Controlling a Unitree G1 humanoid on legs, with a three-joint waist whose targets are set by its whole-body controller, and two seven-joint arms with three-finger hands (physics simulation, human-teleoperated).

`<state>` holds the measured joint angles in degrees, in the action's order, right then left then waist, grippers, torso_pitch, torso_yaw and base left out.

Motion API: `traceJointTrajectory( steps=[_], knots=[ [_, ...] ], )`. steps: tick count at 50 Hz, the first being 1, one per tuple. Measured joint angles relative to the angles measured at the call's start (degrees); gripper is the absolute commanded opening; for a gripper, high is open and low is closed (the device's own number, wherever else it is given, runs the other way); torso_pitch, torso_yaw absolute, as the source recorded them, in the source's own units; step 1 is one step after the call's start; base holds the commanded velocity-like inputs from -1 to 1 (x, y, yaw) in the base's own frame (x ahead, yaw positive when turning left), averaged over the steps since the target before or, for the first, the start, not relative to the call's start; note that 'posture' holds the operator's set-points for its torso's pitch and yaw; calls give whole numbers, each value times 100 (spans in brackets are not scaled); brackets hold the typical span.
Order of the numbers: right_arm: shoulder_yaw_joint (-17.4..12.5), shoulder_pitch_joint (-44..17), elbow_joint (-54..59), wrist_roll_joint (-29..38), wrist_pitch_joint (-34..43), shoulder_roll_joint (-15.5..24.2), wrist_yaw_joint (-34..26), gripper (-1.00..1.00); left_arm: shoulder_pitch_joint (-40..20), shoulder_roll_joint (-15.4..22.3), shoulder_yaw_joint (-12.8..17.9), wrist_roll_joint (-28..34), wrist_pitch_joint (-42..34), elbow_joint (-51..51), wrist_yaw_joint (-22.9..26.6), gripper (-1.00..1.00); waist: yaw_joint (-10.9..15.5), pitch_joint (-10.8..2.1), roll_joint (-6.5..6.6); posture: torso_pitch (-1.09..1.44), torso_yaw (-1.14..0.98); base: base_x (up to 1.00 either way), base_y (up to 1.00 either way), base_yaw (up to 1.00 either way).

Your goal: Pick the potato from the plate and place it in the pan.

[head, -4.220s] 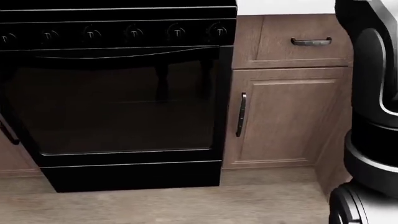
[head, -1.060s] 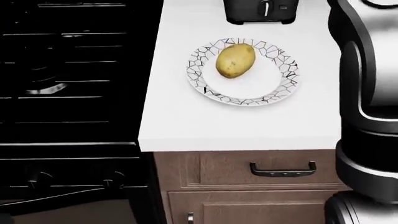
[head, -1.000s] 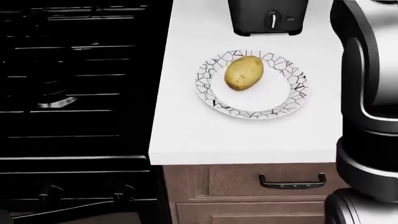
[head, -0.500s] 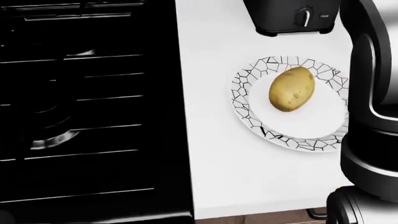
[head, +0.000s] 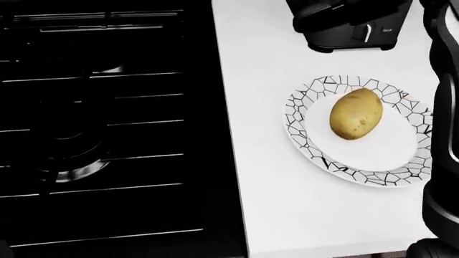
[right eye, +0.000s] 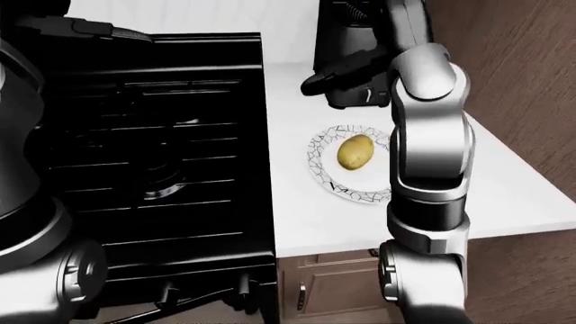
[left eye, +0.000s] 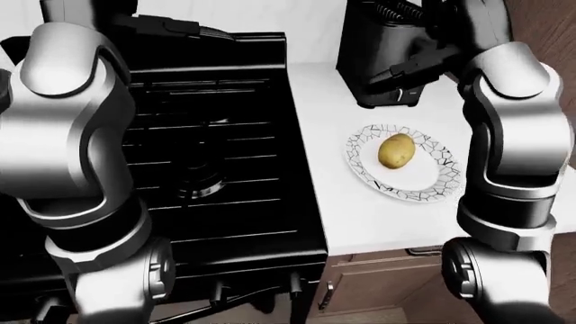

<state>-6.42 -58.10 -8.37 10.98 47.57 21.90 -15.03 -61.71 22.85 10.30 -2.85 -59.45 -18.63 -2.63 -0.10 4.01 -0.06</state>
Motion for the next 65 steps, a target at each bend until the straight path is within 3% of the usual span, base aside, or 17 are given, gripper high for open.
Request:
traceJointTrajectory(
  steps=[22,33,43,55,65],
  knots=[
    [-45,509,94,905,5,209,-1222,100,6,-69,-92,69,38,14,57,100,28,-54,11,0,0,0,0,0],
    [86,885,249,1200,-188,-52,-1902,100,32,-111,-118,123,57,40,102,100,10,-67,59,0,0,0,0,0],
    [34,939,356,1258,-390,-181,-2049,100,45,-135,-135,158,48,25,143,100,-4,-105,86,0,0,0,0,0],
    [-69,925,908,981,-134,-165,-1812,100,61,-152,-121,194,79,61,155,100,11,-147,54,0,0,0,0,0],
    [126,1118,919,1446,-223,-15,-1854,100,71,-151,-109,205,69,35,159,100,1,-151,45,0,0,0,0,0]
  ],
)
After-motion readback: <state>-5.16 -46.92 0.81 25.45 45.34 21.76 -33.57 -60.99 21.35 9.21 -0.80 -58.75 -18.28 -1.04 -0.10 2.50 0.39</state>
